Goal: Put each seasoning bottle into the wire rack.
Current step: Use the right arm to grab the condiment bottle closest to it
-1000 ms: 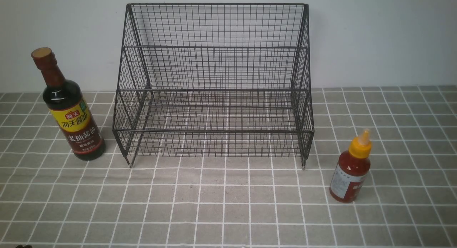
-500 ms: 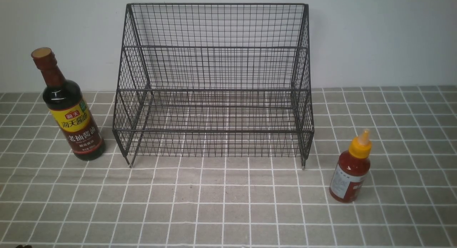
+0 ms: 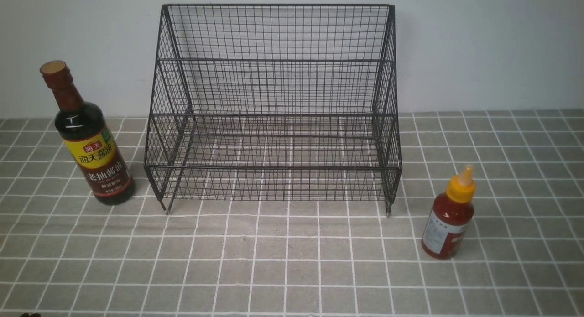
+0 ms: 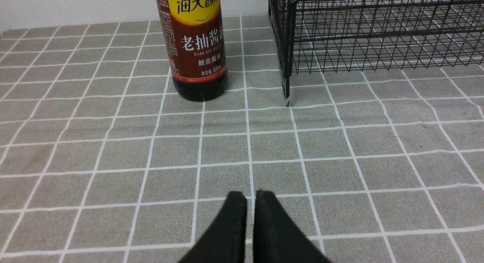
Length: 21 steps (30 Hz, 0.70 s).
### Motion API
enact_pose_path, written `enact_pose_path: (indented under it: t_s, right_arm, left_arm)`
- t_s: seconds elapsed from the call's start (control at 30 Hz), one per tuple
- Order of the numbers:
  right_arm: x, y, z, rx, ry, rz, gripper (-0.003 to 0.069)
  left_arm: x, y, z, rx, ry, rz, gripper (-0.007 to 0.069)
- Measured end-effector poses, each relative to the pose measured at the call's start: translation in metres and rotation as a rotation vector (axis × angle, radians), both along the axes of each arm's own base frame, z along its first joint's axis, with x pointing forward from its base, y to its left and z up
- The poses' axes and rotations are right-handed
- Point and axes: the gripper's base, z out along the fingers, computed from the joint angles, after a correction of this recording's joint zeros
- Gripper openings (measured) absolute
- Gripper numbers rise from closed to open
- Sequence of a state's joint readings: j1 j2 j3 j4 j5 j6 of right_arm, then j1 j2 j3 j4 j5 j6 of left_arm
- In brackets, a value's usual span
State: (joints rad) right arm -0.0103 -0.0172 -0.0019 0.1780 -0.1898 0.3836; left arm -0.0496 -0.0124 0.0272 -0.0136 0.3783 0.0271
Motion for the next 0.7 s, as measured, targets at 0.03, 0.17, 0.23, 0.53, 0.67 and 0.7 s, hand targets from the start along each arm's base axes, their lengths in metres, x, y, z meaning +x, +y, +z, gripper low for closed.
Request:
enact_pose_path:
  t_s: [0.03,0.17,0.23,0.53,0.67,0.7]
  right_arm:
    - [-0.002,0.001,0.01,0.008,0.026,0.016,-0.0012]
    - [0.0,0.005,0.054,-0.047,0.243,0.049,-0.0012]
    - [0.004,0.007,0.07,-0.089,0.371,0.061,-0.0012]
    - [0.079,0.019,0.116,-0.437,1.177,0.337,-0.0012]
    - [0.123,0.021,0.129,-0.506,1.275,0.426,-0.001]
    - [0.133,0.021,0.129,-0.518,1.29,0.438,-0.001]
  left_arm:
    - [0.0,0.0,0.0,0.0,0.0,0.0,0.0015]
    - [0.0,0.0,0.0,0.0,0.0,0.0,0.0015]
    - [0.0,0.0,0.0,0.0,0.0,0.0,0.0015]
    - [0.0,0.0,0.0,0.0,0.0,0.0,0.0015]
    - [0.0,0.0,0.0,0.0,0.001,0.0,0.0015]
    - [0.0,0.0,0.0,0.0,0.001,0.0,0.0015]
